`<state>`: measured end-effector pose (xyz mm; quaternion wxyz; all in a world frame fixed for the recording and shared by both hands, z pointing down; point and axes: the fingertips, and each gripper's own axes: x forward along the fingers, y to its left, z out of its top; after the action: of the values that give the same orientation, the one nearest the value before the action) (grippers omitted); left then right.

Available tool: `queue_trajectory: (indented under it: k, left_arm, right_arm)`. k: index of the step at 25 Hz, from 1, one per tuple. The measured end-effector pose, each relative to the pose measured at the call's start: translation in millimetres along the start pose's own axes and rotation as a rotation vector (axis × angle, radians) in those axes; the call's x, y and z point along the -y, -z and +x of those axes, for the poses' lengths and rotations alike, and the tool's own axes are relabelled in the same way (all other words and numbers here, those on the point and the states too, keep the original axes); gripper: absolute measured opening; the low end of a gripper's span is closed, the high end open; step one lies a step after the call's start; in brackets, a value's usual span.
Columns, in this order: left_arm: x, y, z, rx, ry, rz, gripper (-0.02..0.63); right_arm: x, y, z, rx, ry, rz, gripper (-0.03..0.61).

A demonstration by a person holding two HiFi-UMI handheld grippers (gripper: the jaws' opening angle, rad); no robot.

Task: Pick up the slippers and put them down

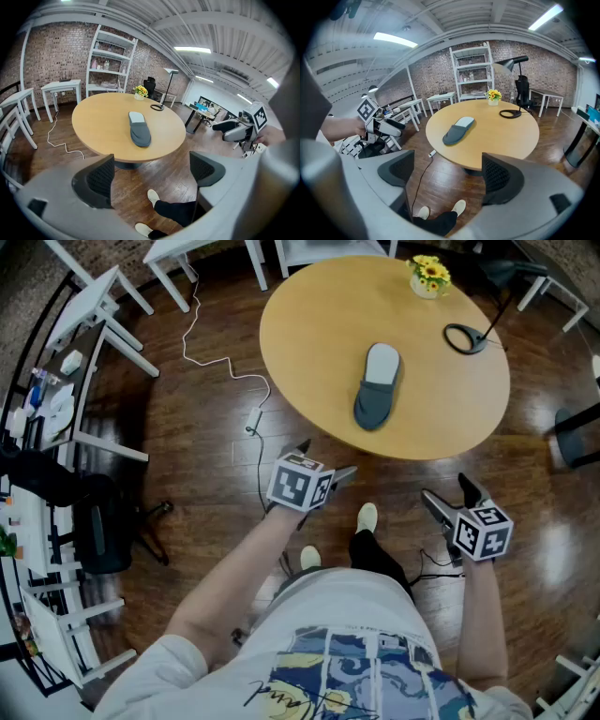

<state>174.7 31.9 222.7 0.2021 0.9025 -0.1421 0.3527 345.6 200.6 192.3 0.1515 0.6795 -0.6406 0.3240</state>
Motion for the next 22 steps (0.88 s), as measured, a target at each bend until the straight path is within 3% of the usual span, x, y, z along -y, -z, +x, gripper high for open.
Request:
queue_trajectory:
  k: [7, 12, 16, 22]
  left_arm:
    - [8, -99, 115, -0.033, -0.033, 0.002, 0.508]
    - [-8, -134, 205, -0.094, -0.102, 0.008, 0.52]
    - [-34, -150, 270, -0.137, -0.145, -0.047, 0.543]
    - [-93, -155, 333, -0.241, -0.32, -0.043, 0.543]
  right_arm:
    - [105, -75, 41, -0.002, -0.046, -0.063, 0.463]
    - [143, -67, 65, -0.051, -0.119, -0.067, 0.463]
    - [166, -45, 72, -0.097, -0.126, -0.042, 0.463]
    - [198, -38, 61, -0.127, -0.094, 0.028, 0.453]
